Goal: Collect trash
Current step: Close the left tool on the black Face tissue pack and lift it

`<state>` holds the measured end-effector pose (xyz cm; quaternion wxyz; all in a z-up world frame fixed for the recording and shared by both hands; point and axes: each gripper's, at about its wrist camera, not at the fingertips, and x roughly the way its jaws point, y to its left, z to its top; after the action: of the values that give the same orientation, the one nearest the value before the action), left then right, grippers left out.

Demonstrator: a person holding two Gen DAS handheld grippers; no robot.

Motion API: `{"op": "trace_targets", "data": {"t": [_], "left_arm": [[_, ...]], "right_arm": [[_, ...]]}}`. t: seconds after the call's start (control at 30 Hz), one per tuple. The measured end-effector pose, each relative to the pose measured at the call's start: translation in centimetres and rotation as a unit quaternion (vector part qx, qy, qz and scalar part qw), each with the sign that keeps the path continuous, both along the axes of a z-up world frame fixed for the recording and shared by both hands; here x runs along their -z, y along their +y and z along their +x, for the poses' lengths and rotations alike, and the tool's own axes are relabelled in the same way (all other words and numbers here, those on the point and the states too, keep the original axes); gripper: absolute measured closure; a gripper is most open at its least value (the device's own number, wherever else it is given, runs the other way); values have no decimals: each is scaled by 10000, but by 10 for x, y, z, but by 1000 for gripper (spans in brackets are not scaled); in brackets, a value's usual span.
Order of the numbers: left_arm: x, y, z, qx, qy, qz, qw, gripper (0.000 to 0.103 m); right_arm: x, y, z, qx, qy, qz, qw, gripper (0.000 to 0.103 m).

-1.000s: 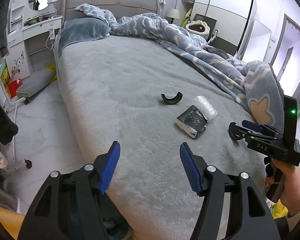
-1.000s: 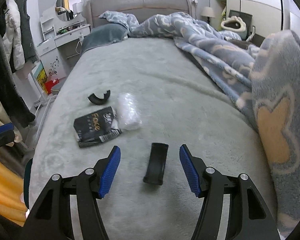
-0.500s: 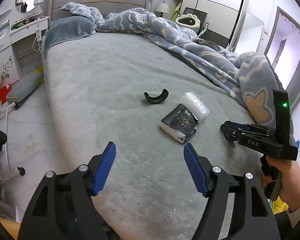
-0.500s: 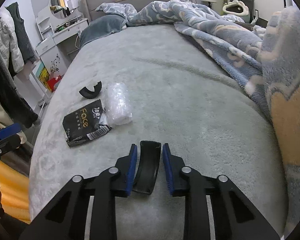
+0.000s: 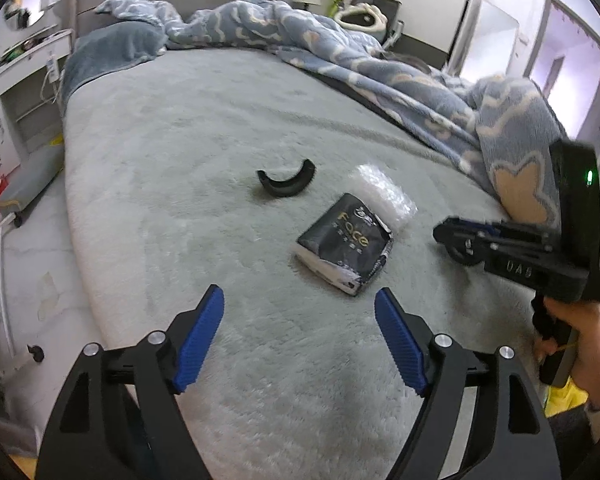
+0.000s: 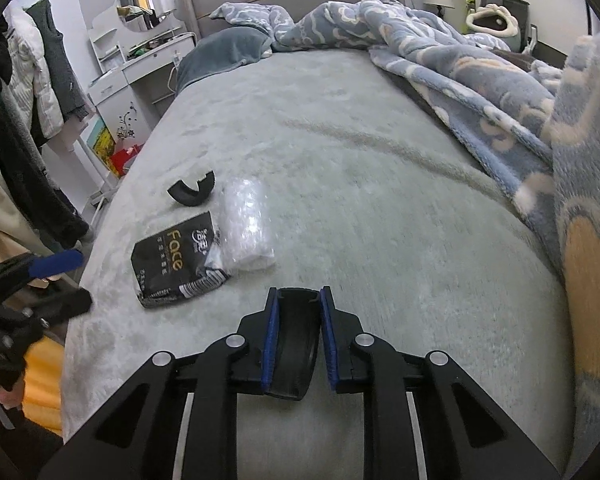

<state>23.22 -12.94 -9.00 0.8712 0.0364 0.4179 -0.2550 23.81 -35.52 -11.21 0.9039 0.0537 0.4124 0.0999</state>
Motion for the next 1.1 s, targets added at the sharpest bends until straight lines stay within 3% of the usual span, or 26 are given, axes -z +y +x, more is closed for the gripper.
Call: {"op": "trace_targets", "data": {"t": [0.53,1.0,1.1], "left_arm": [[24,-36,32,465,95,49,9989,21],[33,-59,45,877,-64,243,9958,23],[36,-59,47,863,-28,222,9960,28]], "right_arm": [[-26,-19,26,-323,-505,729,9955,83],[-25,-31,49,-295,-455,944,9941,83],[-29,-31,51,-288,-467,1045,9930,83]]}}
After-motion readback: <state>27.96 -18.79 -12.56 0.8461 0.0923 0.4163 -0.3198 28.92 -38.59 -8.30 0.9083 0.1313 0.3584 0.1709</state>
